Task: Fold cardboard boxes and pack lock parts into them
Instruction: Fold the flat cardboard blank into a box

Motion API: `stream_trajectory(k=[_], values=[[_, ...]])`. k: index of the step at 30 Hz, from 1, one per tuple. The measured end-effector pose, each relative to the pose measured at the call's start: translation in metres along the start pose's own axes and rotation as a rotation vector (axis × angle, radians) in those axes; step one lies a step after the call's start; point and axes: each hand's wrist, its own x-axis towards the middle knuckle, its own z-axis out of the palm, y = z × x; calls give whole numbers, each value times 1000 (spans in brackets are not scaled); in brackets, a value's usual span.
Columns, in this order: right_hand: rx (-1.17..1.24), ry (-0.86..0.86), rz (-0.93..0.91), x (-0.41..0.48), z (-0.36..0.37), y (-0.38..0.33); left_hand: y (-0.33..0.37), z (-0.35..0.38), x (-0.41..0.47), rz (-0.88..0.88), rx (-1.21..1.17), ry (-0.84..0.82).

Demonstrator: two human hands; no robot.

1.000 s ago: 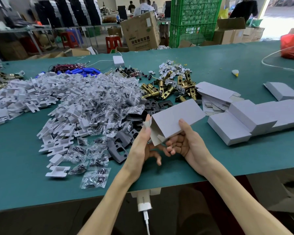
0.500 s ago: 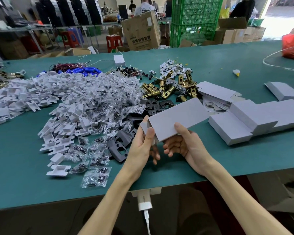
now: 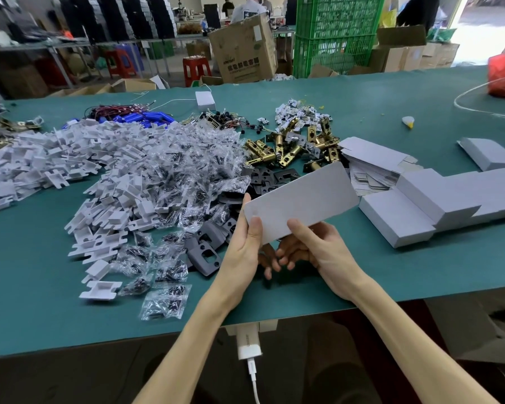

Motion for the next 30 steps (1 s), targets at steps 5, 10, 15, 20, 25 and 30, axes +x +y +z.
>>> stream_trajectory(k=[5, 10, 15, 20, 25, 30], values=[[84, 4, 26, 0, -2, -1, -7, -2, 1, 6, -32, 57], [80, -16, 36, 1, -2, 0, -9, -3, 3, 36, -57, 59], [89, -16, 39, 1, -4, 1, -6, -1, 2, 43, -74, 60], [72, -26, 35, 0, -3, -1, -5, -1, 0, 35, -63, 103], [0, -37, 17, 0, -2, -1, -2, -3, 1, 39, -140, 248], [-38, -37, -9, 1, -2, 2, 0, -3, 1, 28, -181, 263]])
